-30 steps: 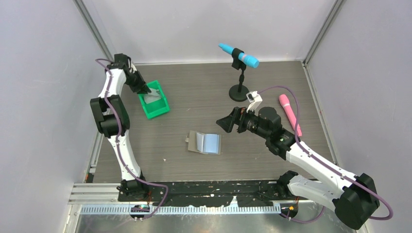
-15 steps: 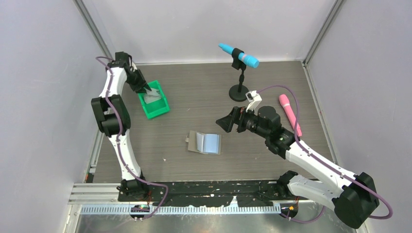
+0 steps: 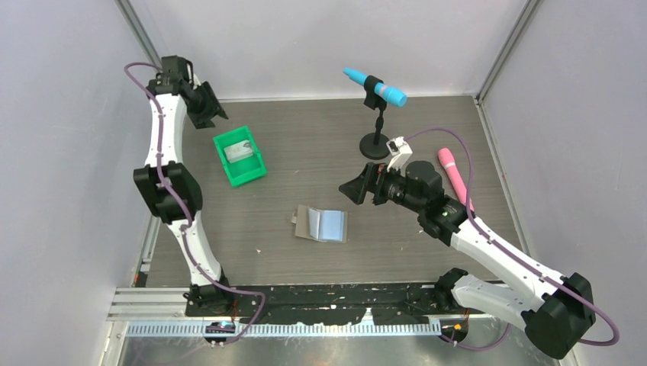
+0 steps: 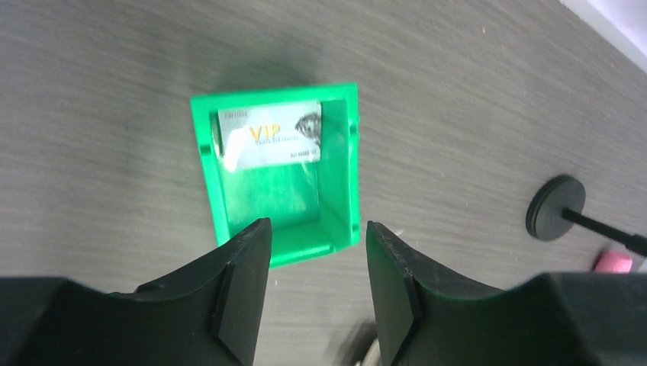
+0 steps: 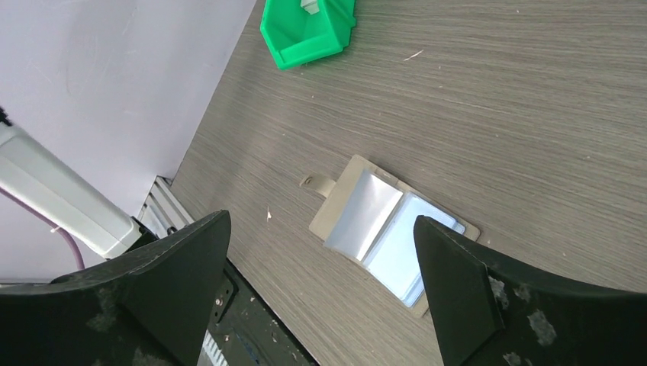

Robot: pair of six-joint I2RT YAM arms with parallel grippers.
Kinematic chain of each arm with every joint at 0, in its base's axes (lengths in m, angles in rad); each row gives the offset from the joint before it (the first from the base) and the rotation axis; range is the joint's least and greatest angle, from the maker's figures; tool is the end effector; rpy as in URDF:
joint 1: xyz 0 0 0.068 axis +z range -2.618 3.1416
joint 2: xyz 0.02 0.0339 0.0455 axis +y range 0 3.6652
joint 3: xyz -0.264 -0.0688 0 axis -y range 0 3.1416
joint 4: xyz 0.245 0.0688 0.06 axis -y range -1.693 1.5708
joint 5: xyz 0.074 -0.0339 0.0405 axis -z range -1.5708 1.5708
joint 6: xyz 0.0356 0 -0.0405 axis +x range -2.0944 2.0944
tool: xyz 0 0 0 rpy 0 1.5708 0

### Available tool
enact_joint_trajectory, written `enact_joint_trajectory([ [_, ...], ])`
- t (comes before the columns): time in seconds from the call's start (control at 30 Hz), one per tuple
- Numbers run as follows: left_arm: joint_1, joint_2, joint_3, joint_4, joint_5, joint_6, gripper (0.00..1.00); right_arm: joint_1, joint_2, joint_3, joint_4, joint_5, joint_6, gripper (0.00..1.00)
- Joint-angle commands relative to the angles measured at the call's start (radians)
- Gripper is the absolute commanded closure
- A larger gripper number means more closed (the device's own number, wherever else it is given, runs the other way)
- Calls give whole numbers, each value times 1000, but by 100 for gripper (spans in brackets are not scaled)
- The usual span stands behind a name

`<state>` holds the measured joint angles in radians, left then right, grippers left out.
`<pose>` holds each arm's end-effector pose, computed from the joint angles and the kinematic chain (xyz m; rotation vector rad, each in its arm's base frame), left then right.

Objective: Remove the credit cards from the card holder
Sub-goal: Remove the credit card from the card holder.

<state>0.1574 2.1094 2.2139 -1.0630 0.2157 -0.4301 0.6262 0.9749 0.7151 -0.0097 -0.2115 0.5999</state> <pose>0.4509 0.0638 0.3363 -0.6517 2.4544 -0.3813 0.1811 0.1402 0.2981 -0.1843 1.9592 1.0294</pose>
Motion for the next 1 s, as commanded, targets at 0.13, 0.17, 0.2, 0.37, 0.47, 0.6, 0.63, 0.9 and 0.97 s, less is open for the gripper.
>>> enact_joint_trajectory([
  [0.13,-143,-301,-335,1,-2,40,49,-2,-22,40,-54,-18,43,3],
  [0.17,-179,-342,-390,21,6,45,49,-2,-24,34,-65,-12,41,4],
  [0.2,-210,-379,-446,43,14,49,48,-2,-29,25,-69,-10,33,4],
  [0.37,-347,-547,-676,134,29,43,45,-2,-45,-24,-98,11,-4,5],
  [0.47,-431,-614,-785,188,30,34,43,-2,-56,-47,-106,13,-24,5],
  [0.6,-524,-671,-941,275,44,-15,42,-2,-59,-82,-101,16,-34,6],
  [0.63,-536,-680,-975,313,62,-30,42,-2,-57,-92,-101,14,-36,7],
  [0.9,-741,-731,-1096,473,92,-92,48,-2,-39,-148,-76,-12,-31,16],
  [0.97,-768,-727,-1132,552,129,-135,53,-2,-32,-161,-57,-24,-21,18],
])
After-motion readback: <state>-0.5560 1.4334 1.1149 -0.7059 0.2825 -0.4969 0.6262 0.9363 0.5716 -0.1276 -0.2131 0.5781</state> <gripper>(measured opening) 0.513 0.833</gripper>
